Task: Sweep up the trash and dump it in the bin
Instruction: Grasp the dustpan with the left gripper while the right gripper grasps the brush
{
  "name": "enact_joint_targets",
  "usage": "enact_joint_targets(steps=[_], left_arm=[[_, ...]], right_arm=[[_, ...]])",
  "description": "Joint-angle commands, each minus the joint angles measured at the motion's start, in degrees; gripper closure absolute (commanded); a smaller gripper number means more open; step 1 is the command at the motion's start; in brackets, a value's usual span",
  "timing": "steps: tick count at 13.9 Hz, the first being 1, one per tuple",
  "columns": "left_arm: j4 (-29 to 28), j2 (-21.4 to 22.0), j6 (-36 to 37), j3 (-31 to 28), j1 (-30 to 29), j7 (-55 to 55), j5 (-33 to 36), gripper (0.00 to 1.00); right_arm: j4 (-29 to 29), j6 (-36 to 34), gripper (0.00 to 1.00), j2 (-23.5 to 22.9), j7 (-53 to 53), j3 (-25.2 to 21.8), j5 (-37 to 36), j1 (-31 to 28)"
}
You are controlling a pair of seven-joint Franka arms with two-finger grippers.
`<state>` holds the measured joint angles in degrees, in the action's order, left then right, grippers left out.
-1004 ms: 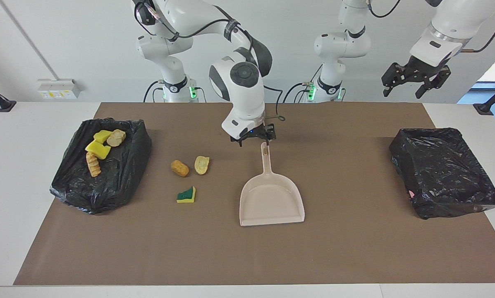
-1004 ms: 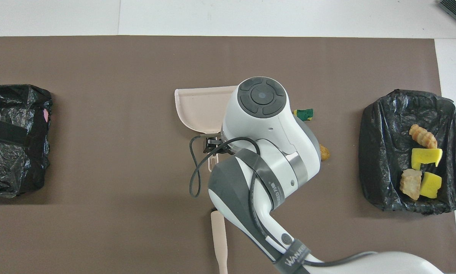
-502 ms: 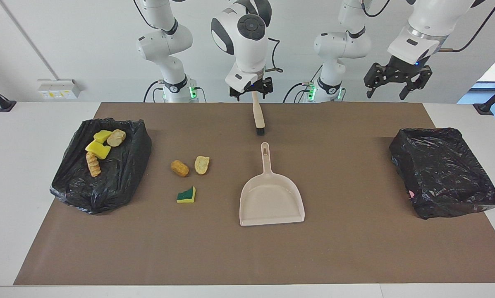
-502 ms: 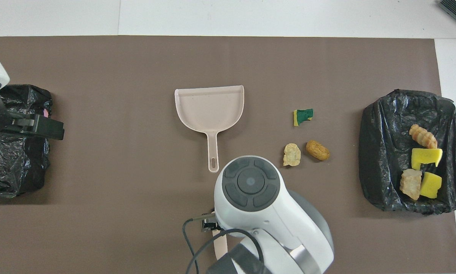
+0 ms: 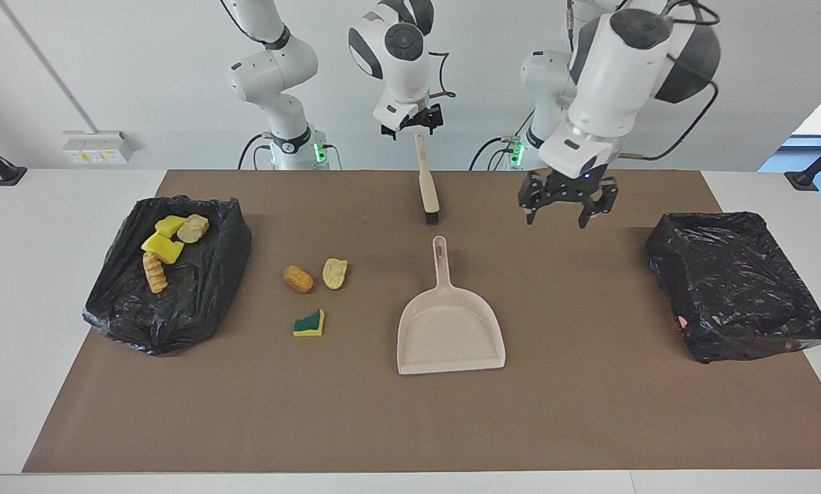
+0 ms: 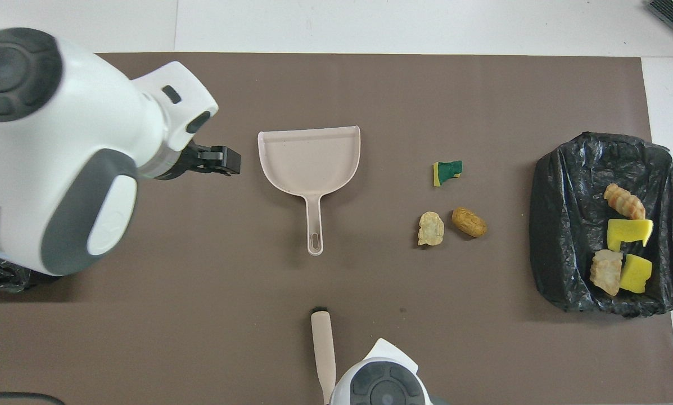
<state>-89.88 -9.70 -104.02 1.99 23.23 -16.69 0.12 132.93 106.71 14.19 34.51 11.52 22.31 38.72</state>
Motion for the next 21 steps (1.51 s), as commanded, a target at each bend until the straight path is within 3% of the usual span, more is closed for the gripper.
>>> enact_joint_targets(steps=[1,2,4,7,12,13,14,15,16,17,18,21], left_arm=[[-1.53,-5.39,-6.69,-1.02,6.11,-7.35,0.06,0.0],[-1.96,-7.86,-10.2,-1.02,8.22,-11.74,0.06,0.0],[-5.46,-8.32,-13.39,-0.93,10.86,-13.45,0.15,0.0],[-10.48,-8.94,-19.97,-0.93,12.72,-13.63,0.15,0.0],[-11.72,-12.19,-21.4,-1.02,13.6,-14.25,0.06,0.0],[-11.81,-12.19,-21.57,-1.02,13.43,-14.33,0.06,0.0],[-12.16,-12.19,-22.1,-0.93,13.25,-14.51,0.06,0.15],[-12.25,-12.19,-22.19,-1.02,13.51,-15.29,0.06,0.39],[-12.16,-12.19,-22.28,-1.02,13.51,-16.0,0.06,0.54],[-11.9,-12.19,-22.45,-1.02,13.43,-16.01,0.15,0.67],[-11.64,-12.19,-22.45,-1.02,13.25,-15.92,0.15,0.83],[-11.02,-11.75,-21.41,-1.11,12.99,-15.3,1.11,0.94]], right_arm=[[5.31,5.59,0.0,1.36,0.73,-0.36,2.9,2.31],[7.33,8.66,0.0,1.36,1.51,-0.36,4.13,4.15],[10.32,14.12,0.0,0.58,3.54,-0.36,4.41,7.66],[10.86,21.4,0.0,-4.77,5.38,-0.36,4.41,11.45],[11.3,22.22,0.0,-5.58,5.74,-0.36,4.41,11.9],[11.3,22.14,0.18,-5.58,5.83,-0.36,4.41,11.9],[11.22,22.14,0.36,-5.58,5.83,-0.36,4.41,11.9],[11.21,22.05,0.49,-5.76,5.83,-0.36,4.41,11.9],[11.21,22.05,0.66,-5.76,5.83,-0.36,4.41,11.9],[11.13,22.14,0.93,-5.76,5.83,-0.36,4.32,11.9],[10.95,22.14,1.0,-5.76,6.35,-0.45,4.32,11.9],[10.69,21.96,1.0,-5.5,7.23,-0.53,3.88,11.37]])
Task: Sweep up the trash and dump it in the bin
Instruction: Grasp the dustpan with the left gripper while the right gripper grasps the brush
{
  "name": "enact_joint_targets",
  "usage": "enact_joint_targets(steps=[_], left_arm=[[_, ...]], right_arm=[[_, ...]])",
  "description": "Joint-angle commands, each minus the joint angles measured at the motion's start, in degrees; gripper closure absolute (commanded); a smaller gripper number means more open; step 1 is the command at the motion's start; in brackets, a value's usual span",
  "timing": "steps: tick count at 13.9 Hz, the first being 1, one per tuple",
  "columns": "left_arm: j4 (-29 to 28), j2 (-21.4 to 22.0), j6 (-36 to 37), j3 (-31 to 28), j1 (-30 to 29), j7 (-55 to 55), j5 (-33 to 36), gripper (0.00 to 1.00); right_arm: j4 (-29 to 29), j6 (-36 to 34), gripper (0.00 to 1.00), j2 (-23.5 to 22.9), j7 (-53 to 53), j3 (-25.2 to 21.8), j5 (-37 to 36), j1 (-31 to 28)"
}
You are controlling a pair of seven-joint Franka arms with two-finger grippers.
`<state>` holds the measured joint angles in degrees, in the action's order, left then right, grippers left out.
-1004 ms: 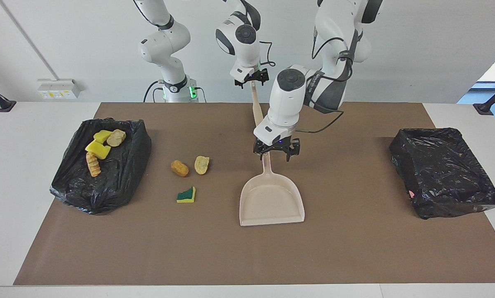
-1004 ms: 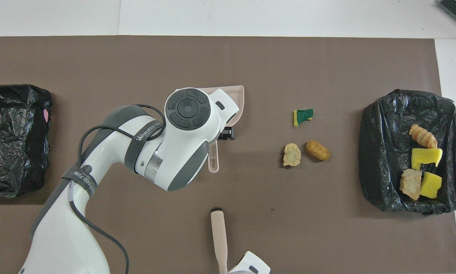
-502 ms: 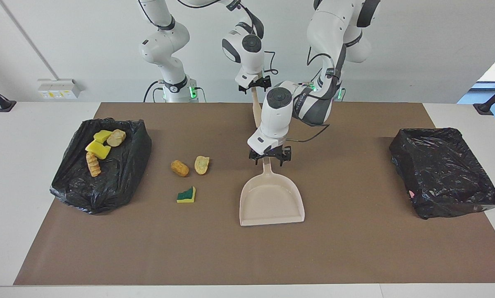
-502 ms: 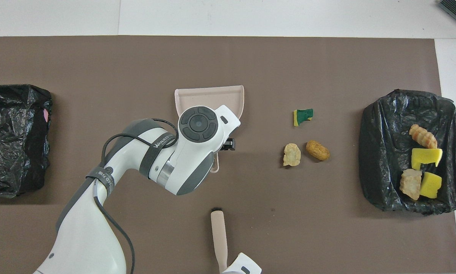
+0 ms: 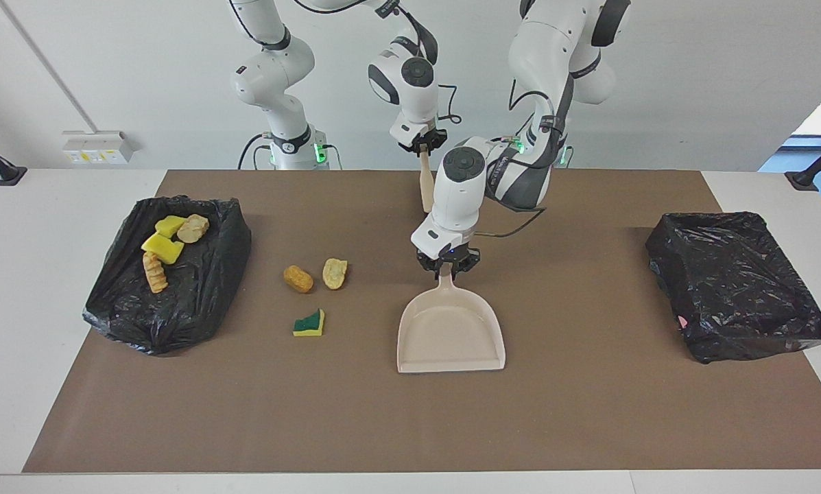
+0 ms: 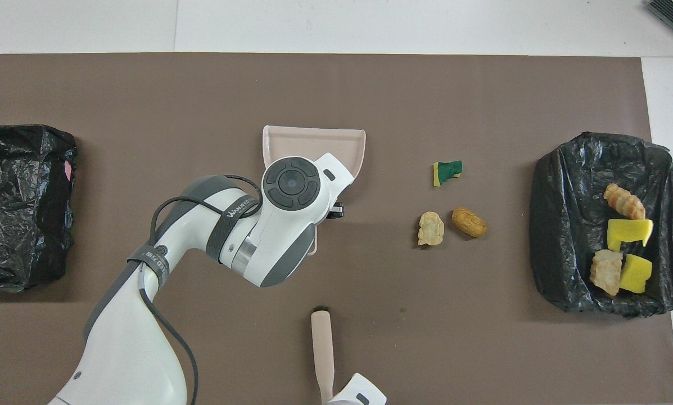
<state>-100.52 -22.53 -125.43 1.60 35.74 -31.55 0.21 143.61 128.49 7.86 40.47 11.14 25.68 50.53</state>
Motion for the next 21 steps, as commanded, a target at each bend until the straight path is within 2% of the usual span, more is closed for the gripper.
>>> enact_joint_targets(steps=[1,2,5,10,12,15,18,19,21], left_arm=[[-0.47,1.61,0.45,-0.98,0.47,0.26,1.11,0.97],[-0.55,2.14,1.49,-1.16,0.21,2.27,1.72,0.99],[-0.56,4.95,4.75,-1.25,-3.82,20.51,2.34,1.0],[-0.64,5.92,10.02,-1.34,-6.29,47.84,3.21,1.0],[-0.82,5.92,9.6,-1.34,-6.82,62.24,4.79,1.0],[-2.04,6.62,8.88,-1.25,-6.12,76.35,6.82,1.0],[-8.61,10.39,8.89,-1.25,-4.81,86.54,8.93,1.0],[-11.25,12.06,8.45,-1.25,-4.37,86.83,8.93,1.0],[-12.77,12.95,8.97,-1.16,-3.49,86.75,8.93,1.0]], right_arm=[[-0.17,-0.25,1.0,1.1,1.37,-0.25,0.51,-0.52],[-0.26,-0.52,1.0,1.1,1.46,-0.33,0.42,-0.52],[-0.35,-2.09,1.0,2.59,1.98,-0.6,0.07,-0.69],[-0.44,-16.49,1.0,13.65,1.29,-0.68,-5.64,-9.02],[-2.18,-22.55,1.0,15.34,-0.99,-0.6,-9.49,-14.47],[-4.48,-25.13,1.0,14.12,-9.4,-0.51,-15.04,-25.36],[-7.81,-24.95,1.0,8.94,-20.82,-0.51,-24.24,-35.99],[-9.04,-24.34,1.0,7.19,-25.48,-0.51,-26.45,-39.6],[-10.45,-23.9,1.0,4.02,-29.03,-0.51,-31.89,-44.01]])
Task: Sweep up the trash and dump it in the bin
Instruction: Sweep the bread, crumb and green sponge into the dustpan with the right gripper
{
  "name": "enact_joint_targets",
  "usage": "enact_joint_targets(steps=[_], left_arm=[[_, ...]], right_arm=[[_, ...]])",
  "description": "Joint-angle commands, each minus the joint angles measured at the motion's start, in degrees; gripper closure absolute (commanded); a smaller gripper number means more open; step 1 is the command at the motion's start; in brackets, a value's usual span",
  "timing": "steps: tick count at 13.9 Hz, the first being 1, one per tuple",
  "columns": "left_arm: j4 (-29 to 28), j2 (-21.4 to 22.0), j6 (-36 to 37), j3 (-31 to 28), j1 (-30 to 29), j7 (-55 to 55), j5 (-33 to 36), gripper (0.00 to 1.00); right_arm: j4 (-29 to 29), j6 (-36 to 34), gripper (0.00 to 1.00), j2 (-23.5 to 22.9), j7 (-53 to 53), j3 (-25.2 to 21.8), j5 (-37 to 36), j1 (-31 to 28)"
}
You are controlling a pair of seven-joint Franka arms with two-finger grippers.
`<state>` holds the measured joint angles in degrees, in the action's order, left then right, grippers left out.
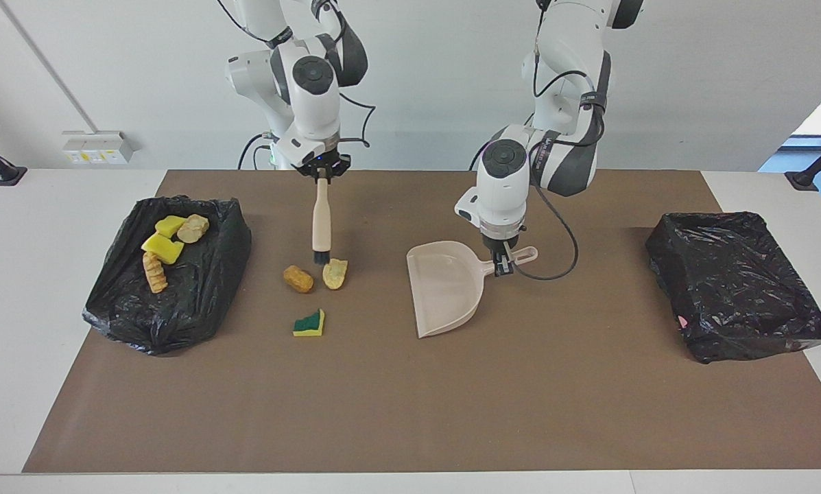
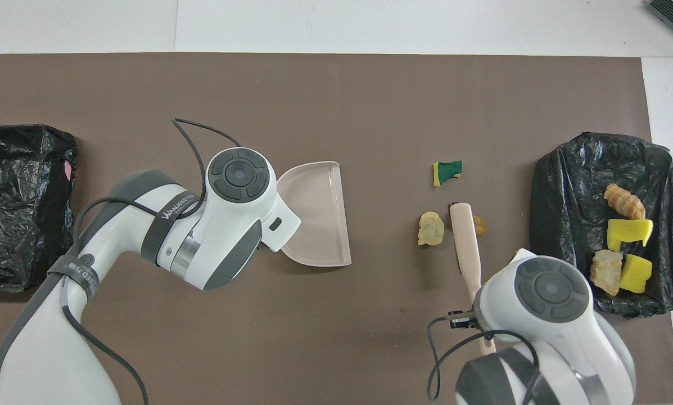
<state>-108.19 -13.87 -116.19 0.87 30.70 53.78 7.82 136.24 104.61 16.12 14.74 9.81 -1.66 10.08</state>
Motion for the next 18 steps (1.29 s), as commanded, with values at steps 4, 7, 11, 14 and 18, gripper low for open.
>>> enact_joint_targets(steps=[4,7,11,14,18], left_arm=[[-8.35,6.3,-0.17,-0.52,2.6,1.76,1.58,1.0],[-11.6,8.41,-0.79,-0.43,2.96,2.03,5.1,1.0],[-12.31,8.86,-0.79,-0.43,3.49,2.03,5.1,1.0],[-12.31,8.86,-0.79,-0.43,3.48,2.03,5.1,1.0],[-12.31,8.86,-0.79,-0.43,3.4,2.03,5.1,1.0]], right_arm=[[-2.83,0.06,1.0,-8.12,-3.58,0.83,-14.15,-6.21],[-2.83,1.29,1.0,-11.01,-3.84,1.0,-14.95,-6.74],[-3.09,3.84,1.0,-13.04,-8.91,1.36,-11.46,-5.95],[-4.67,3.14,1.0,-14.54,-14.12,1.44,-2.57,-4.29],[-4.67,4.54,1.0,-14.89,-13.78,1.44,11.38,1.69]])
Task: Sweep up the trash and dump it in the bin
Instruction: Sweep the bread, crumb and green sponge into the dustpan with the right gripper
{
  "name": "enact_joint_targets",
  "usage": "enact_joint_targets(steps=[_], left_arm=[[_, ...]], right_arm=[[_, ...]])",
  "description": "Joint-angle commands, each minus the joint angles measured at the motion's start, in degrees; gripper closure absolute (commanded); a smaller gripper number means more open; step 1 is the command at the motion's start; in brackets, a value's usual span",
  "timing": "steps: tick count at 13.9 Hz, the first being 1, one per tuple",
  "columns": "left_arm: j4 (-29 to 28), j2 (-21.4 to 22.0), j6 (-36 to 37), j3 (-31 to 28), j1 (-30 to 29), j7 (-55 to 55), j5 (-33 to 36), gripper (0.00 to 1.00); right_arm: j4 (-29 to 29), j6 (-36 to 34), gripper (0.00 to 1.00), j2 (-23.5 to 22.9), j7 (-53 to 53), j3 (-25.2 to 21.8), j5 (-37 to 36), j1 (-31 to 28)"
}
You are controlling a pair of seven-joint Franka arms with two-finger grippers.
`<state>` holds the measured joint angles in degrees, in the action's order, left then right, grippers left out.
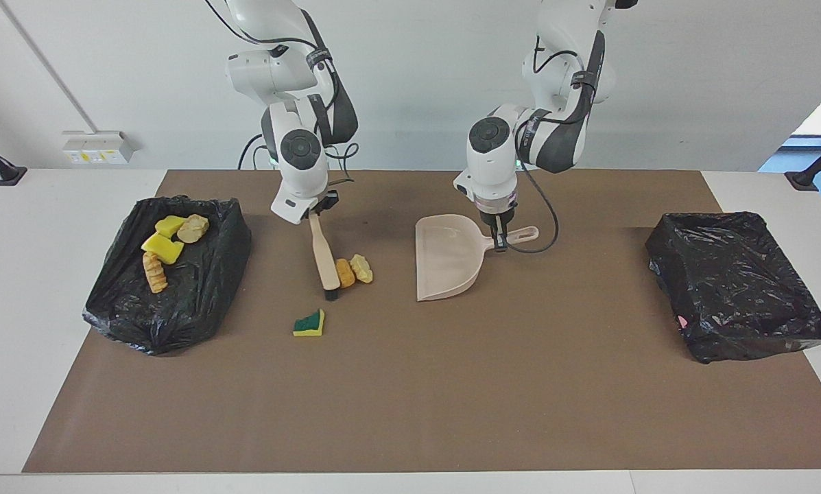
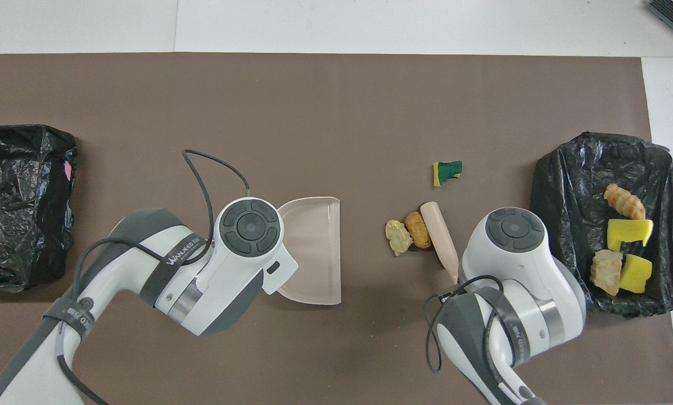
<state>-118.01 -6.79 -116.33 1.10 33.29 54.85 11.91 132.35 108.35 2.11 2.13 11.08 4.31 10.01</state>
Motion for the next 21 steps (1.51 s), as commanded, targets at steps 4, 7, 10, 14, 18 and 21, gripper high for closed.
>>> enact_joint_targets(steps=[4,7,10,14,18,21], left_arm=[[-2.48,1.78,-1.0,-0.66,0.9,1.05,1.01,1.0],[-2.48,1.78,-1.0,-0.66,0.82,1.31,1.01,1.0],[-2.57,1.69,-0.92,-0.66,0.29,1.75,1.01,1.0],[-2.48,1.69,-0.3,-0.66,-0.32,1.75,0.92,1.0],[-2.48,1.6,-0.92,-0.66,-0.42,1.49,0.92,1.0],[-2.48,1.51,-1.0,-0.66,-0.42,1.4,0.92,1.0]], right_arm=[[-0.86,4.14,1.0,-0.79,1.91,0.26,17.55,8.17],[-0.69,4.86,1.0,-0.18,1.3,0.26,31.95,10.12],[-0.77,4.06,1.0,0.09,0.86,0.26,43.65,9.95],[-5.15,-0.41,1.0,2.89,2.44,-0.44,30.58,8.98],[-10.53,-5.96,1.0,1.41,4.29,-0.36,5.16,5.73],[-16.32,-6.31,1.0,-4.46,-0.44,-0.09,-12.87,-0.94]])
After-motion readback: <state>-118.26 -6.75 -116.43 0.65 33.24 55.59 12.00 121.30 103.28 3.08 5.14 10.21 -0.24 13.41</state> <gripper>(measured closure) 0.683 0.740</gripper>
